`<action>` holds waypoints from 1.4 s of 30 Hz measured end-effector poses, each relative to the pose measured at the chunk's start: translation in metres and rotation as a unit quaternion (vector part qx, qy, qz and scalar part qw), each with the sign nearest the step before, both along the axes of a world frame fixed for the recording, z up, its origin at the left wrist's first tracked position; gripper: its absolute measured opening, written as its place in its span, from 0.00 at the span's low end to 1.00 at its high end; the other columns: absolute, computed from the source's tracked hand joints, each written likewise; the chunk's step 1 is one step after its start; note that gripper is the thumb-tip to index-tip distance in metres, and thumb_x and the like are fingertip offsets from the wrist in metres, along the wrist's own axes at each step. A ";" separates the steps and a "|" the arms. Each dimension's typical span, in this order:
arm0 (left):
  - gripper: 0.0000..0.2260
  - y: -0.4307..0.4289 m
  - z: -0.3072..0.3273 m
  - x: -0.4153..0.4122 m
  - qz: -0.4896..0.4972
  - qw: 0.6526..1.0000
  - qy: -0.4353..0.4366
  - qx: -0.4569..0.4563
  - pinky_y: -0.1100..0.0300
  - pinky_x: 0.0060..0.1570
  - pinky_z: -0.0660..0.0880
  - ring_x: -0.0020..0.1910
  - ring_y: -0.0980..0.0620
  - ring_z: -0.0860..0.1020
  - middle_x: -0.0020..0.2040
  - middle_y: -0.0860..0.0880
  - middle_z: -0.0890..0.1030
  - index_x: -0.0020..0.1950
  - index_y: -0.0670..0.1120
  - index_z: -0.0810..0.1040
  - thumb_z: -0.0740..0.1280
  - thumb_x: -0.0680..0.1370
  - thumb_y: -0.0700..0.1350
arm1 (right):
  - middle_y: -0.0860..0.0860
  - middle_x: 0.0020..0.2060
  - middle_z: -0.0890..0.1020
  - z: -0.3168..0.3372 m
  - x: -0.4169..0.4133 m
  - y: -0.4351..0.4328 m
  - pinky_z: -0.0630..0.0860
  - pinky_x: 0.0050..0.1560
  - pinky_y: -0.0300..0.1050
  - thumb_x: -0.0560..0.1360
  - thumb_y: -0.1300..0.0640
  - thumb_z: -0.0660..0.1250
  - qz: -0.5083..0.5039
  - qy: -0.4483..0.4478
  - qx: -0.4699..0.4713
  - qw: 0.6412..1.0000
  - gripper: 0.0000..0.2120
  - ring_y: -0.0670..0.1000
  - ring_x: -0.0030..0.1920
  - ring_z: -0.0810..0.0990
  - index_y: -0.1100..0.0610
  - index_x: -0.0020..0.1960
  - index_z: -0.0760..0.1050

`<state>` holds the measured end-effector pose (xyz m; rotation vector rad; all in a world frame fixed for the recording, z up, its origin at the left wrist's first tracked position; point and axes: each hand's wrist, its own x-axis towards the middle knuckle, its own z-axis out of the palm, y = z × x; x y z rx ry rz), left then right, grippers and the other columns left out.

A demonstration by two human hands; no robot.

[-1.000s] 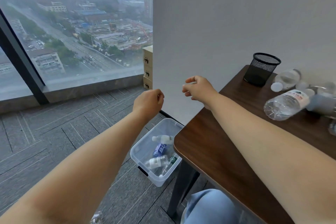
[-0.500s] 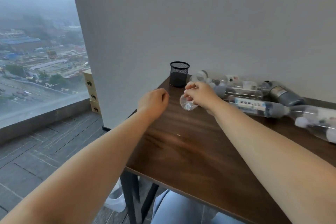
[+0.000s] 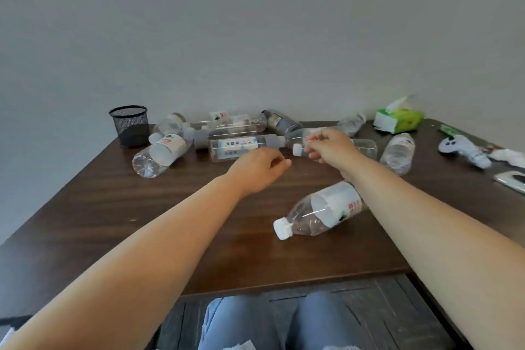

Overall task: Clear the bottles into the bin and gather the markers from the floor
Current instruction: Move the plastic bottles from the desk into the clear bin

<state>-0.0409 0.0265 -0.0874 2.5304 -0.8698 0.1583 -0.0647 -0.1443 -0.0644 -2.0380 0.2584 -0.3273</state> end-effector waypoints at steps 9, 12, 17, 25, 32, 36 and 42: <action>0.39 -0.085 -0.005 -0.039 -0.120 0.970 0.128 0.166 0.53 0.61 0.71 0.63 0.47 0.72 0.68 0.47 0.71 0.74 0.47 0.58 0.72 0.69 0.58 | 0.50 0.37 0.80 0.002 -0.064 -0.072 0.70 0.31 0.32 0.75 0.64 0.61 -0.086 -0.038 -0.001 0.996 0.07 0.43 0.33 0.76 0.55 0.42 0.75; 0.38 -0.096 -0.007 -0.031 -0.086 0.982 0.076 0.147 0.51 0.59 0.73 0.62 0.45 0.74 0.67 0.46 0.72 0.73 0.48 0.58 0.73 0.69 0.55 | 0.50 0.37 0.80 -0.003 -0.072 -0.091 0.72 0.36 0.34 0.75 0.64 0.60 -0.104 -0.041 0.009 0.994 0.06 0.44 0.34 0.76 0.56 0.45 0.75; 0.37 -0.120 0.001 -0.010 -0.007 0.999 -0.041 0.003 0.49 0.55 0.72 0.63 0.42 0.73 0.67 0.44 0.71 0.73 0.47 0.57 0.70 0.70 0.56 | 0.48 0.35 0.80 -0.016 -0.069 -0.118 0.72 0.38 0.37 0.73 0.63 0.62 -0.145 -0.022 0.029 0.989 0.07 0.45 0.35 0.77 0.53 0.41 0.75; 0.38 -0.163 0.012 0.034 0.014 0.991 -0.102 -0.089 0.46 0.55 0.73 0.63 0.38 0.71 0.66 0.42 0.65 0.74 0.47 0.55 0.70 0.70 0.54 | 0.53 0.58 0.74 -0.032 -0.017 -0.165 0.72 0.50 0.44 0.74 0.59 0.62 -0.219 0.022 -0.109 0.969 0.17 0.57 0.58 0.74 0.54 0.63 0.70; 0.38 -0.170 0.011 0.059 0.029 0.986 -0.096 -0.135 0.53 0.50 0.73 0.60 0.43 0.73 0.63 0.43 0.65 0.69 0.43 0.59 0.74 0.66 0.51 | 0.54 0.76 0.49 -0.056 0.028 -0.177 0.67 0.64 0.52 0.74 0.46 0.66 -0.178 0.172 -0.257 0.934 0.30 0.65 0.67 0.64 0.41 0.73 0.58; 0.37 -0.160 0.013 0.066 0.039 0.987 -0.090 -0.130 0.55 0.49 0.72 0.60 0.44 0.71 0.63 0.44 0.64 0.68 0.43 0.60 0.74 0.64 0.47 | 0.54 0.76 0.49 -0.062 0.032 -0.178 0.69 0.62 0.52 0.74 0.51 0.66 -0.212 0.150 -0.229 0.938 0.23 0.67 0.63 0.68 0.45 0.68 0.66; 0.35 -0.131 0.020 0.063 0.048 0.983 -0.102 -0.143 0.56 0.45 0.71 0.58 0.44 0.72 0.64 0.45 0.65 0.68 0.43 0.60 0.73 0.67 0.48 | 0.52 0.75 0.53 -0.043 0.025 -0.155 0.68 0.54 0.47 0.75 0.59 0.63 -0.276 -0.035 -0.189 0.942 0.17 0.65 0.62 0.67 0.48 0.63 0.71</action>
